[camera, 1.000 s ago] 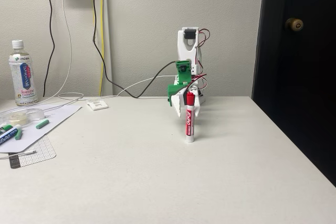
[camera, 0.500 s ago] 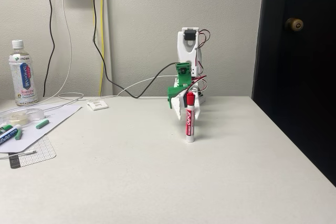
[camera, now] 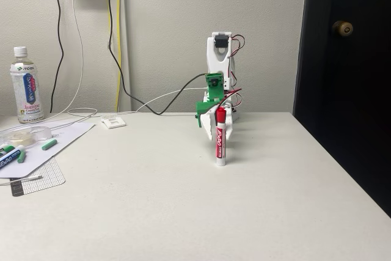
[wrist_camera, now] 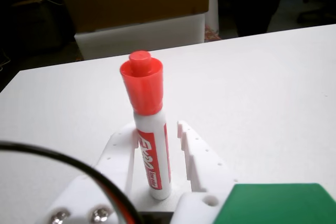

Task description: Pick up the red marker.

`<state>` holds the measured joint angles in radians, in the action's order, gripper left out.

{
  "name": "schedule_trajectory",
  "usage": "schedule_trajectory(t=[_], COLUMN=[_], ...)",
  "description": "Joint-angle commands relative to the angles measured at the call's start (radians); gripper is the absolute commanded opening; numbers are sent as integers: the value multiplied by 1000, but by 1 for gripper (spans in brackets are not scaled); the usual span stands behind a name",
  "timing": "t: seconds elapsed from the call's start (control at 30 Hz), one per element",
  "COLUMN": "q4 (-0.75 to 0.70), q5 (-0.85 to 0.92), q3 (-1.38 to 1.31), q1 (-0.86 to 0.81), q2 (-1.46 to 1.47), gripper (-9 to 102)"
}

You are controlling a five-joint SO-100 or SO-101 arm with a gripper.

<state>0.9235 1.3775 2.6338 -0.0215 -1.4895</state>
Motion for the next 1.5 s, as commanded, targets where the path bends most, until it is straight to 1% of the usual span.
schedule_trajectory(t=[0.0, 0.33, 0.47, 0.67, 0.77, 1.03, 1.23, 1.47], q4=[-2, -2, -6, -77, -152, -472, -624, -805], q5=[5, 14, 14, 6, -8, -71, -114, -222], q3=[-31, -20, -20, -17, -15, -15, -15, -28], q1=[8, 11, 12, 12, 14, 29, 41, 60], q2=[-8, -12, -17, -71, -130, -396, -528, -673], gripper=[12, 2, 0, 0, 0, 0, 0, 0])
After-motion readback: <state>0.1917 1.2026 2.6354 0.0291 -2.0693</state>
